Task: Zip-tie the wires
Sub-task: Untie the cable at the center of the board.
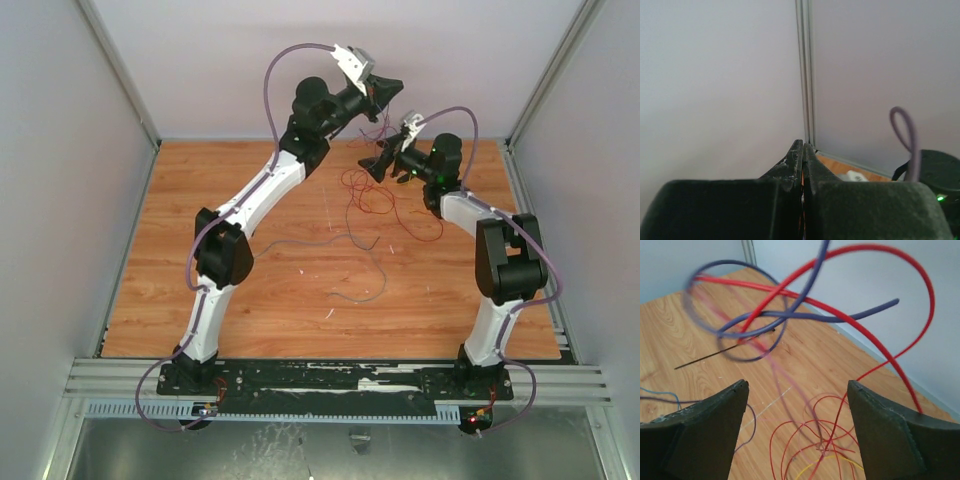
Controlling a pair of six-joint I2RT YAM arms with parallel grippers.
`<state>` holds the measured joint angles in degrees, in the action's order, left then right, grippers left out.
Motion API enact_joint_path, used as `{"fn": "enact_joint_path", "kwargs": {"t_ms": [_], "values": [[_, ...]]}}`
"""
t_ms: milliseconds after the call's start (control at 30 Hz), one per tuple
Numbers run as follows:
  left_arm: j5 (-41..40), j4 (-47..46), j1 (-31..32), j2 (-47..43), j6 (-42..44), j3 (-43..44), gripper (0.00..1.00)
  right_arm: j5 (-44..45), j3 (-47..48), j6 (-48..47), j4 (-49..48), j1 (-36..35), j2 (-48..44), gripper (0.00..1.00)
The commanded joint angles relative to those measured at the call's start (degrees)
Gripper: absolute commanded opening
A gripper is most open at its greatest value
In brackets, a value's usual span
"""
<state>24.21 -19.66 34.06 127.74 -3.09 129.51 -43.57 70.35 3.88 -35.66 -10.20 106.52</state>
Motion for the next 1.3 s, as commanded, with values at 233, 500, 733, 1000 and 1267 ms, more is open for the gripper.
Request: {"fn": "enact_joint_path", "kwargs": {"t_ms": [233,500,733,1000,1267], "values": [[-7.38,1.75,-0.84,-6.59,2.99,0.28,0.00,4.86,0.57,3.30,2.18,0.84,0.27,0.00],[-10.64,2.54,-4.43,-12.85,2.49,-1.12,0.00,15.67,-5.77,3.40,17.51,6.75,-8.86,0.00],[-13.11,1.20,-5.93,-18.44,3.90,-3.50,0.00,29.25,-4.79,2.98,32.38,10.79,-10.52,0.00],[-15.51,3.10,-6.11,-22.64,7.20,-4.21,0.00,40.71,-0.73,4.49,44.88,12.78,-6.14,0.00],[-15.08,5.88,-6.13,-24.99,10.12,-4.80,0.00,35.46,1.51,4.41,49.47,13.79,-6.76,0.34]]}}
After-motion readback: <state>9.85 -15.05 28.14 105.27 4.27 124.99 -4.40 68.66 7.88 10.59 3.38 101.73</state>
